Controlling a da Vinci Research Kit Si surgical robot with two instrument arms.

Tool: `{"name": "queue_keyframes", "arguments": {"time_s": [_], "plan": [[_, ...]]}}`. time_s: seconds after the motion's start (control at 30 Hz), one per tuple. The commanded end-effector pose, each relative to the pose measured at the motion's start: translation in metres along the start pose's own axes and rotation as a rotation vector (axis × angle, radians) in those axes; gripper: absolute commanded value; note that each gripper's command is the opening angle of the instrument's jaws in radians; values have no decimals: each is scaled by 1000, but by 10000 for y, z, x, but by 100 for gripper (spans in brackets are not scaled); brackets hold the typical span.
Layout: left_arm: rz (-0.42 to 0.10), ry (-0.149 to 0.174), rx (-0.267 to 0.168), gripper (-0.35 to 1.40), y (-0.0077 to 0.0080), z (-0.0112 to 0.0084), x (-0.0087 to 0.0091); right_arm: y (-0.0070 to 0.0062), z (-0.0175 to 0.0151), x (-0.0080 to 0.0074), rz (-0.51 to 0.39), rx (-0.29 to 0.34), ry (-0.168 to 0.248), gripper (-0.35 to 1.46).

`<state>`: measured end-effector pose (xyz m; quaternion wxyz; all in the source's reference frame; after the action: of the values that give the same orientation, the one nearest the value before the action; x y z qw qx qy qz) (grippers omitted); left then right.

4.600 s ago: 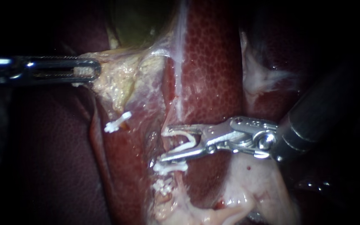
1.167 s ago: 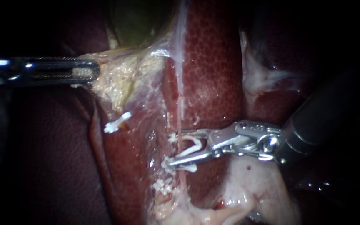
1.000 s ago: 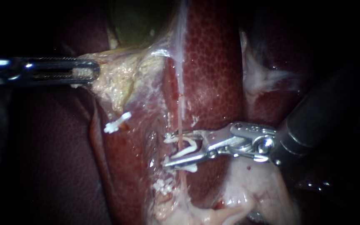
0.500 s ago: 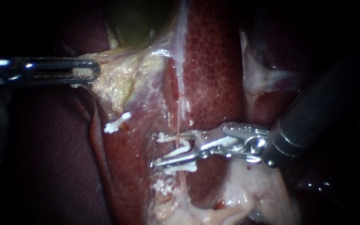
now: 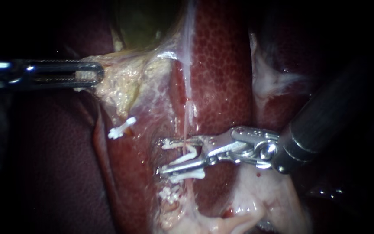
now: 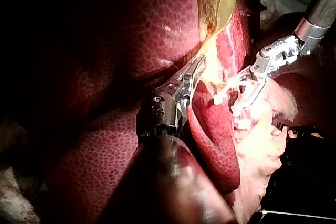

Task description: Clipping third clip right tube

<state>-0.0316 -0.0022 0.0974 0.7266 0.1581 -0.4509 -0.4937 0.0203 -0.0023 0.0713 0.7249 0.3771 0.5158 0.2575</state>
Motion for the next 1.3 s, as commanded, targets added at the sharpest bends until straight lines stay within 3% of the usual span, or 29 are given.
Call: {"name": "queue_keyframes", "arguments": {"time_s": [0.03, 0.3, 0.63, 0.8, 1.3], "plan": [[0, 0, 0, -18, 0, 0, 0, 1, 0, 0, 1, -1, 0, 49], [0, 0, 0, -18, 0, 0, 0, 4, -8, -4, 29, 3, -2, 28], [0, 0, 0, -18, 0, 0, 0, 5, -12, -5, 63, 37, -15, -33], [0, 0, 0, -18, 0, 0, 0, 4, -13, -6, 73, 61, -25, -35], [0, 0, 1, -18, 0, 0, 0, 4, -19, -3, 80, 57, -22, -35]]}}
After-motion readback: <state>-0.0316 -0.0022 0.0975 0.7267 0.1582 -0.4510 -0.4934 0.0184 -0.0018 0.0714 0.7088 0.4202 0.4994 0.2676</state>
